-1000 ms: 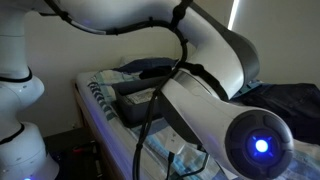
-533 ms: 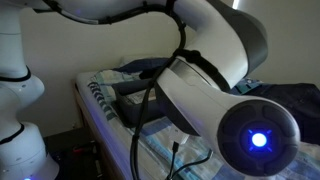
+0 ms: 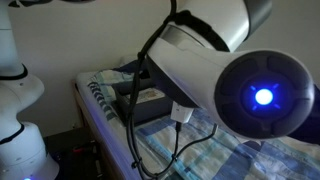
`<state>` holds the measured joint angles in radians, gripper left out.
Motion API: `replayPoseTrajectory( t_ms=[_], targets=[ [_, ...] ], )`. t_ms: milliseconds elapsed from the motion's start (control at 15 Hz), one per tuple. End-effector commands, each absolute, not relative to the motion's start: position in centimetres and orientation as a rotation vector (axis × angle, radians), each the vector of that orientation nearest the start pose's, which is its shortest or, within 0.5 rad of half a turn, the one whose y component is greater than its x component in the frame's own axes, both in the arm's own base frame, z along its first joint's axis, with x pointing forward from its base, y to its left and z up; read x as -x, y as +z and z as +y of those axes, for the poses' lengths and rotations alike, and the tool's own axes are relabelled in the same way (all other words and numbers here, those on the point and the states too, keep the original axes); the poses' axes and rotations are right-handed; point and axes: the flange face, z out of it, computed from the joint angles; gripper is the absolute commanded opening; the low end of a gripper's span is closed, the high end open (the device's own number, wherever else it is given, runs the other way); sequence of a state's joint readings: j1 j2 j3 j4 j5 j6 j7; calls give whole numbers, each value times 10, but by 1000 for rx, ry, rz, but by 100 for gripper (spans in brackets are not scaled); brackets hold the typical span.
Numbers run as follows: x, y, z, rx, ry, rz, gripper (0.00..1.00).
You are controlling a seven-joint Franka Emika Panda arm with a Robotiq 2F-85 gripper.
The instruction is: Pick the magazines on the bed and put them in the box
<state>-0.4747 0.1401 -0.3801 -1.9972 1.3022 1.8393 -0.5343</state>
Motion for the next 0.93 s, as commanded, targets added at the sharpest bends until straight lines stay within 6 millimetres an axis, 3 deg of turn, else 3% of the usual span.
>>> replayPoseTrajectory(
  t_ms=[0, 533, 867],
  targets=[
    [-436, 460, -361, 1813, -672, 807, 4],
    [-434, 511, -309, 1825, -653, 603, 4],
    [-432, 504, -265, 1888, -540, 477, 4]
  ],
)
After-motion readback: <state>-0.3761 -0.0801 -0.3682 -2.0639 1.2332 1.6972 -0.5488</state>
